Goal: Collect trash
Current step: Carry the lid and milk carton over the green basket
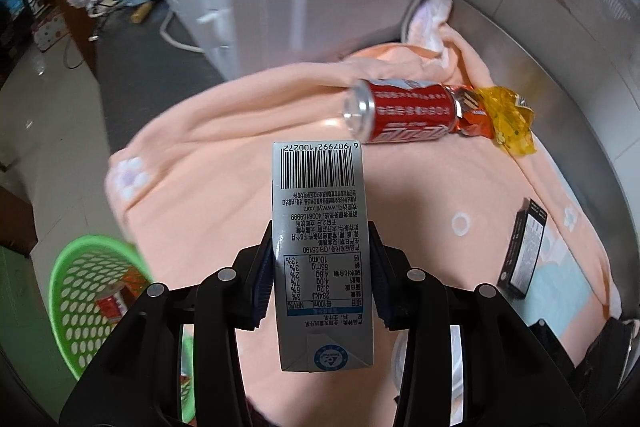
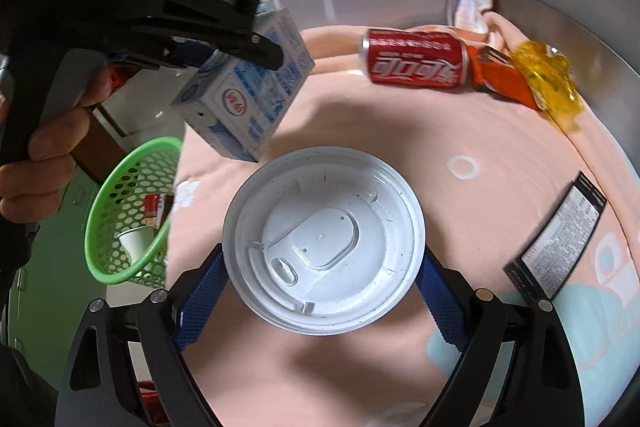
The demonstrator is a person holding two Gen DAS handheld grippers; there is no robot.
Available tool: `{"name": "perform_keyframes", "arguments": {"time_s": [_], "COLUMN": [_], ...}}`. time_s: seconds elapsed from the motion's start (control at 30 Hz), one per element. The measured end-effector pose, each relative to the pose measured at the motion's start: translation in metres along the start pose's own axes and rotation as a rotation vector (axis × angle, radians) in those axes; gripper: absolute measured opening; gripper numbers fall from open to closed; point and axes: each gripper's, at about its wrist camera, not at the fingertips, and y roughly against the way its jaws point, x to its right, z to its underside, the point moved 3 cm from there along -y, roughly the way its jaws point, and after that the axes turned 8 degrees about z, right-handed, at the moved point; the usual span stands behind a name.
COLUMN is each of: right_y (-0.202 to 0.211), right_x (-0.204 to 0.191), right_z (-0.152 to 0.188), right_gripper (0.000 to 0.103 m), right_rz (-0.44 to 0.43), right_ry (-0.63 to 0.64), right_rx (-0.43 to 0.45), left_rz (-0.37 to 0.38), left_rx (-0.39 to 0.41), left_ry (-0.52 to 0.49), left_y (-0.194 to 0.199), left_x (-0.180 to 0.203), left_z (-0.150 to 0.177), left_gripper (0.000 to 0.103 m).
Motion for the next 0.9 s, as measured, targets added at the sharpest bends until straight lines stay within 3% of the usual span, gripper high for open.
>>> {"name": "perform_keyframes", "arguments": {"time_s": [0.47, 0.9], "right_y": [0.005, -0.02], "right_x": [-0.067, -0.147], "right_z": [-0.024, -0.04], "right_gripper": [0.087, 0.087], "right_rz": [-0.089, -0.219], "right_ry": [0.131, 0.236], "right_rx": [0.023, -0.018], "left_rz": [-0.108, -0.256], "left_rx": [0.094, 0.051], "left_ry": [0.151, 0.354], "left_y": [0.07, 0.085], "left_x": [-0.097, -0.215], "left_z": [0.045, 0.099], "left_gripper": [0.041, 0.041]}}
